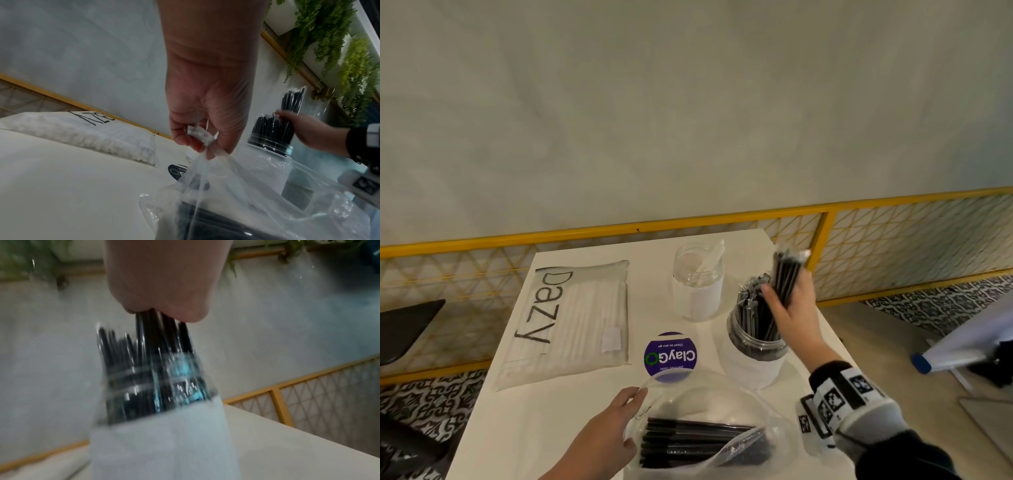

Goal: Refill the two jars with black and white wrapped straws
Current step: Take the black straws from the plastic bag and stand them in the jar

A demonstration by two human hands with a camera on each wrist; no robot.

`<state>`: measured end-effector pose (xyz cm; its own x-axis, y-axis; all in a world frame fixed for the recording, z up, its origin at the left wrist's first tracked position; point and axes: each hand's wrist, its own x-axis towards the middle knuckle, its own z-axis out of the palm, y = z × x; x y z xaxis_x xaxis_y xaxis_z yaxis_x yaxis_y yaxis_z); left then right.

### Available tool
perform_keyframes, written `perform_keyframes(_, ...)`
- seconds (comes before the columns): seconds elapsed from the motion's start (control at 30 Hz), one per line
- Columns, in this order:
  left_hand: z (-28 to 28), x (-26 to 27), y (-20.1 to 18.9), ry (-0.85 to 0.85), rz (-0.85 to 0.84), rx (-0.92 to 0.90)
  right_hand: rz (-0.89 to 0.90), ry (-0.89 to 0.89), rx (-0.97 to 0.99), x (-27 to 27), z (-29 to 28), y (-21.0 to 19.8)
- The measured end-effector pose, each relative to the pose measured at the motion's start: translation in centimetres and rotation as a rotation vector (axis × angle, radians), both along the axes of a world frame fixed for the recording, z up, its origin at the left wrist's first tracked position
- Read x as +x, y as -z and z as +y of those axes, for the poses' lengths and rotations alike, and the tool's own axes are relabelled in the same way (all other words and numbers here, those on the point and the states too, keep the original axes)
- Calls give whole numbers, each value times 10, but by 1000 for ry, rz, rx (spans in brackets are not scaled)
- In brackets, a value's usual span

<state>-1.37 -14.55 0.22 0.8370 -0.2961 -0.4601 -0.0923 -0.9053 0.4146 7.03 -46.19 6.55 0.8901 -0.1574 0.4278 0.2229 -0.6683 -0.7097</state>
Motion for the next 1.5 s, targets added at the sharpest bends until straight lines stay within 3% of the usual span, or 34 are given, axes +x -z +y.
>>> perform_keyframes(0.07,1,1,1,2,5,4,6,23,-134,-2,0,19)
perform_keyframes(0.17,4,1,1,-8,7,13,-39,65,-128,-7,2,20)
perform_keyframes(0.27,4,-1,-1,-19,-8,1,-143,52,-18,-8,5,-3)
perform_keyframes(0.37,2,-3,-4,-36,-24,-43,-302,-38,-156,-1,7,-34)
perform_keyframes(0.43,1,-3,-5,-42,-31,-67,-267,-106,-309,9,9,-37)
perform_keyframes(0.5,-1,-4,-6,-41,-42,-89,-125,-145,-444,14,13,-24)
perform_keyframes(0.63,-1,-6,-8,-45,-53,-107,10,-101,-665,6,17,10)
perform_keyframes(0.7,-1,-7,-10,-51,-51,-112,-5,-56,-662,1,18,7)
perform_keyframes(0.77,-1,-9,-12,-51,-45,-116,-145,-61,-541,-14,27,1)
perform_keyframes(0.87,-3,-9,-14,-38,-42,-109,-395,-349,-332,-53,61,12)
perform_keyframes(0.9,-4,-10,-14,-27,-36,-107,-343,-468,-344,-66,73,27)
perform_keyframes(0.97,-7,-10,-15,-3,-23,-112,77,-646,-444,-82,95,58)
perform_keyframes(1.0,-8,-11,-16,4,-17,-122,338,-666,-534,-86,102,75)
perform_keyframes(1.07,-11,-13,-20,13,-11,-140,624,-648,-709,-89,103,107)
perform_keyframes(1.2,-15,-17,-26,28,-6,-148,701,-624,-788,-94,101,129)
perform_keyframes(1.5,-8,-17,-16,24,-24,-114,707,-586,-854,-93,107,129)
